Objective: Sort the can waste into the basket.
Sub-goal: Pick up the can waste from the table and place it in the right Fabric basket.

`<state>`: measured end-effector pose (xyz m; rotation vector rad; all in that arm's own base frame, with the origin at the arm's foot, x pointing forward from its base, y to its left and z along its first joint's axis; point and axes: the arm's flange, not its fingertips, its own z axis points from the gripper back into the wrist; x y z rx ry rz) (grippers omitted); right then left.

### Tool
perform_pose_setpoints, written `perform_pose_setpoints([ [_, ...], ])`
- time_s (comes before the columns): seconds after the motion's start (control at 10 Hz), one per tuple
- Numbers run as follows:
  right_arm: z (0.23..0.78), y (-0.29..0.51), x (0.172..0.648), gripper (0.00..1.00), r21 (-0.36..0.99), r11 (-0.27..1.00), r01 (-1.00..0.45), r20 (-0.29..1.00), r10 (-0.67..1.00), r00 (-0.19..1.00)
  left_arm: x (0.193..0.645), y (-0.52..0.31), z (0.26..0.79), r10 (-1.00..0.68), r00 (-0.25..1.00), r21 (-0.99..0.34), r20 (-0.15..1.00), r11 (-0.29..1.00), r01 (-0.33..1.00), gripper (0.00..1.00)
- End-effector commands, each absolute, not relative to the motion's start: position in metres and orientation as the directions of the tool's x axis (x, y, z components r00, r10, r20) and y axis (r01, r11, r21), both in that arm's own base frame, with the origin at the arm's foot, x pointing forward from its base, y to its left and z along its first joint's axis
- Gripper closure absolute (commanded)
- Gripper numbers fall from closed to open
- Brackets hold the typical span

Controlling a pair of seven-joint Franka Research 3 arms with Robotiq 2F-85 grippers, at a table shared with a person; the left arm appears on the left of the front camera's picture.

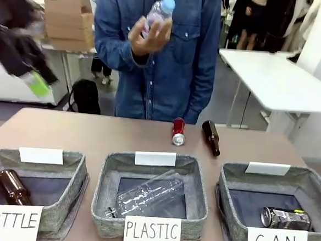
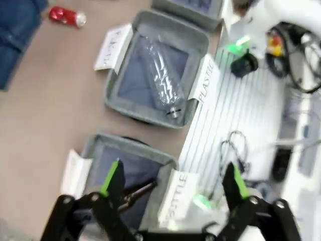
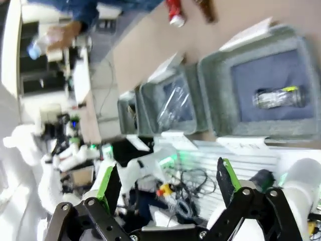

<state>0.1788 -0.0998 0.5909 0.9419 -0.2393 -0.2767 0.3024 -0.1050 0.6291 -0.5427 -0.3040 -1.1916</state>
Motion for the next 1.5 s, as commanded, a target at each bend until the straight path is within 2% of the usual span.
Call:
perform_pose_setpoints([
  [0.0,0.564,-0.030,0.225,0.00,0.842,0.524,0.128,-0.020,-0.207,0.978,0.322,-0.063,0.602,-0.603,0.526,-0.422,0.599,0.321,0.848,0.00],
  [0.2,0.548,0.039,0.260,0.00,0.878,0.449,0.165,-0.154,-0.061,0.986,0.324,-0.003,0.578,-0.376,0.684,-0.581,0.625,0.361,0.730,0.00],
  [0.4,0.550,0.092,0.276,0.00,0.894,0.385,0.229,-0.275,0.069,0.959,0.313,0.036,0.558,-0.096,0.819,-0.753,0.566,0.346,0.560,0.00],
  [0.6,0.554,0.103,0.290,0.00,0.906,0.277,0.321,-0.341,0.028,0.939,0.305,0.053,0.531,0.037,0.853,-0.819,0.521,0.302,0.487,0.00],
  [0.7,0.559,0.096,0.295,0.00,0.914,0.265,0.308,-0.289,-0.108,0.951,0.302,0.058,0.516,0.061,0.844,-0.817,0.533,0.296,0.495,0.00],
  [0.8,0.540,0.108,0.281,0.00,0.906,0.340,0.253,-0.296,0.081,0.952,0.314,0.065,0.537,-0.050,0.849,-0.795,0.526,0.326,0.512,0.00],
  [1.4,0.540,0.108,0.281,0.00,0.906,0.340,0.253,-0.296,0.081,0.952,0.314,0.065,0.537,-0.050,0.849,-0.795,0.526,0.326,0.512,0.00],
])
